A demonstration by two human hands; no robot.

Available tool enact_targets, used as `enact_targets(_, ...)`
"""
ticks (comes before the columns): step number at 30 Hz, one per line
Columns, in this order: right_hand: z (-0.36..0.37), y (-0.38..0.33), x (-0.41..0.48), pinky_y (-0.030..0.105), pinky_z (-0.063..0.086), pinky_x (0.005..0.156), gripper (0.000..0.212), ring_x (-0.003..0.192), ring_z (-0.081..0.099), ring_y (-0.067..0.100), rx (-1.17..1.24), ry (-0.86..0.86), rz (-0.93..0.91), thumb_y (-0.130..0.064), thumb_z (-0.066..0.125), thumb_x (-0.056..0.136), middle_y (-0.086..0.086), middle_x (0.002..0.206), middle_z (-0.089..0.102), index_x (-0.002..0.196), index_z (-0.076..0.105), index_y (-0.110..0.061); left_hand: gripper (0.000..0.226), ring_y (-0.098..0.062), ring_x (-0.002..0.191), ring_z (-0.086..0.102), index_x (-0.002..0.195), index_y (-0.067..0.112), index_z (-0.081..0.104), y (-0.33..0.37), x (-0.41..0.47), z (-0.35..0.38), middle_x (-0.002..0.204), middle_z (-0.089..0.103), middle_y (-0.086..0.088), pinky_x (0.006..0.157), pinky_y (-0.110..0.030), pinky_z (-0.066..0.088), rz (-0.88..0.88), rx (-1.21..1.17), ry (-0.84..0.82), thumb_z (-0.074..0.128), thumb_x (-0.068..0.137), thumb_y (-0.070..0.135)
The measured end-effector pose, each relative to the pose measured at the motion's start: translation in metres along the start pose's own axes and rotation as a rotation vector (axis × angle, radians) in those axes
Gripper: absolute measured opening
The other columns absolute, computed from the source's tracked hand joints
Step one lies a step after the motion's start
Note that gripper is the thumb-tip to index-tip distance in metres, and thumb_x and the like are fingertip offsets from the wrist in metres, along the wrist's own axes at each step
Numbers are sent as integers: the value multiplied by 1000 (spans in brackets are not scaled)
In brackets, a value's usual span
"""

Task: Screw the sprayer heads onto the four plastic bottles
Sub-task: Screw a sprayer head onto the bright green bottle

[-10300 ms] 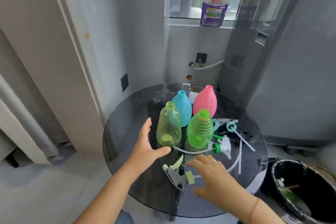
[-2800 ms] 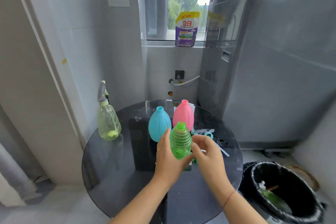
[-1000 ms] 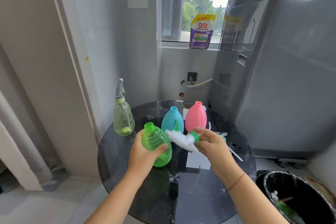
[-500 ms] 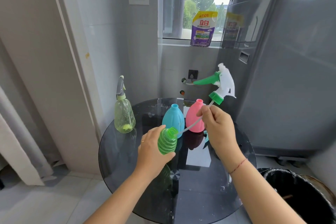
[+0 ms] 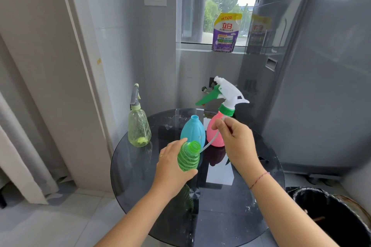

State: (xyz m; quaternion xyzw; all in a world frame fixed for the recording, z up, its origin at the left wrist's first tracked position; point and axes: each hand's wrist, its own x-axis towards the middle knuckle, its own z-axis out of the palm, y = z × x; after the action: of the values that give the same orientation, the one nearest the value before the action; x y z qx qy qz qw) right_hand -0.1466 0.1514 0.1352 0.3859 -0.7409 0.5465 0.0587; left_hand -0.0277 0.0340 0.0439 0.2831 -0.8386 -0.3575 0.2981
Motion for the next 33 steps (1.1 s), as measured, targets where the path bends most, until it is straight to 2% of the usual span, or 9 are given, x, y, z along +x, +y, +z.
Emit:
enact_targets(4,2,-1,-1,12,31,45,28,43,38,3,-1,-72,-13,-21,55,94,-8,41,34,77,70,-6,85,-12,124,35,137,36,42,3,1,1,132,47,17,107,-42,37,1,18,-3,84,64,31)
enact_targets(9,-4,-7,5,13,27,43,30,41,39,4,25,65,-27,-22,52,96,-3,49,43,77,70,-7,83,-12,125,33,139,35,40,4,1,-1,135,45,15,108,-45,36,8,82,12,82,68,31)
enact_targets(17,9,-2,0,9,34,48,26,47,40,4,-4,-11,-6,-21,56,94,-1,53,42,72,68,-12,85,-10,121,33,138,35,41,9,2,5,126,43,21,97,-24,32,25,8,-6,83,65,28)
enact_targets(20,19,0,-9,32,48,57,28,57,51,21,16,-159,57,-26,60,92,8,67,50,64,63,-26,85,-10,116,35,137,34,44,14,5,7,121,43,21,93,-23,31,14,-48,8,85,62,28)
enact_targets(22,21,-2,-12,38,51,66,18,70,55,31,-9,-188,89,-29,59,92,16,85,53,82,73,-22,86,-9,115,36,138,32,44,15,7,7,121,44,19,93,-24,31,20,-48,8,85,63,29)
enact_targets(25,21,-1,-12,30,48,64,27,70,55,29,-34,-217,104,-25,56,94,19,95,57,114,70,-16,86,-8,114,35,138,33,43,15,10,6,122,44,19,92,-25,31,11,-53,25,85,63,30)
enact_targets(28,21,-3,-9,14,47,54,26,53,57,3,158,-280,239,-14,55,95,5,69,65,114,64,1,85,-8,109,33,135,36,43,17,13,7,118,42,21,90,-26,31,-11,-6,33,83,60,34)
enact_targets(31,21,-2,-8,13,50,71,28,81,62,15,92,-303,208,-15,56,94,17,102,69,114,61,4,80,-7,106,33,132,38,44,18,12,10,119,44,20,90,-24,30,-40,12,7,79,60,37)
enact_targets(33,20,-1,-6,1,44,68,30,88,57,17,52,-330,225,-15,55,94,14,111,65,120,60,0,76,-8,107,36,129,39,47,20,9,12,120,47,18,91,-23,30,-44,21,-3,77,60,38)
